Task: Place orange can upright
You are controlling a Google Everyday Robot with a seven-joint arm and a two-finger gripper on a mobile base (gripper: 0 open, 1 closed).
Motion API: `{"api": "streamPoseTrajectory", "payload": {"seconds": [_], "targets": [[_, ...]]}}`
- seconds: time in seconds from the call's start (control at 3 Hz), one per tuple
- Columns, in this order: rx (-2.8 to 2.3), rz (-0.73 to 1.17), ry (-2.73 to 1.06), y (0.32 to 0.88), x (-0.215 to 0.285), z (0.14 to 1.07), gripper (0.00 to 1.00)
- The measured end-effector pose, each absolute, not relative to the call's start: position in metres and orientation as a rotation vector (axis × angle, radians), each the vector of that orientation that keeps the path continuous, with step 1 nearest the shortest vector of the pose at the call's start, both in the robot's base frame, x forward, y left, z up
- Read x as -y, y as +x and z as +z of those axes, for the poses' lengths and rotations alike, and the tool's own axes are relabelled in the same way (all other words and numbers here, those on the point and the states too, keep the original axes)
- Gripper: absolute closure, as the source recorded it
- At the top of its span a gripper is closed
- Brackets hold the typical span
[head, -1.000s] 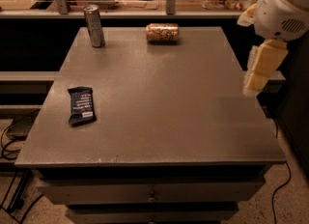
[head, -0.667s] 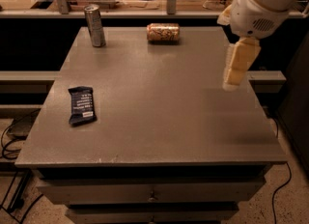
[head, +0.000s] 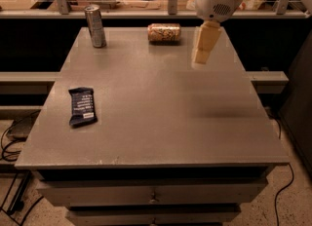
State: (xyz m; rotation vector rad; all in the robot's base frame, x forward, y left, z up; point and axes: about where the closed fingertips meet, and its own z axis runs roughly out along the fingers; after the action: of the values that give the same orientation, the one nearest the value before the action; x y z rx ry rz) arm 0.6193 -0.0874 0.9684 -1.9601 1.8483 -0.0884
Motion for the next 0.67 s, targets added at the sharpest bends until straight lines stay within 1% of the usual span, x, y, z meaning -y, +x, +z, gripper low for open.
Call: {"api": "streamPoseTrajectory", "payload": {"seconds": [0.33, 0.67], "targets": [[-1.863, -0.088, -1.952, 0.624, 0.087, 0.964, 0.0], [-1.948, -0.134, -1.911, 0.653, 0.085, 0.945, 0.0]]}}
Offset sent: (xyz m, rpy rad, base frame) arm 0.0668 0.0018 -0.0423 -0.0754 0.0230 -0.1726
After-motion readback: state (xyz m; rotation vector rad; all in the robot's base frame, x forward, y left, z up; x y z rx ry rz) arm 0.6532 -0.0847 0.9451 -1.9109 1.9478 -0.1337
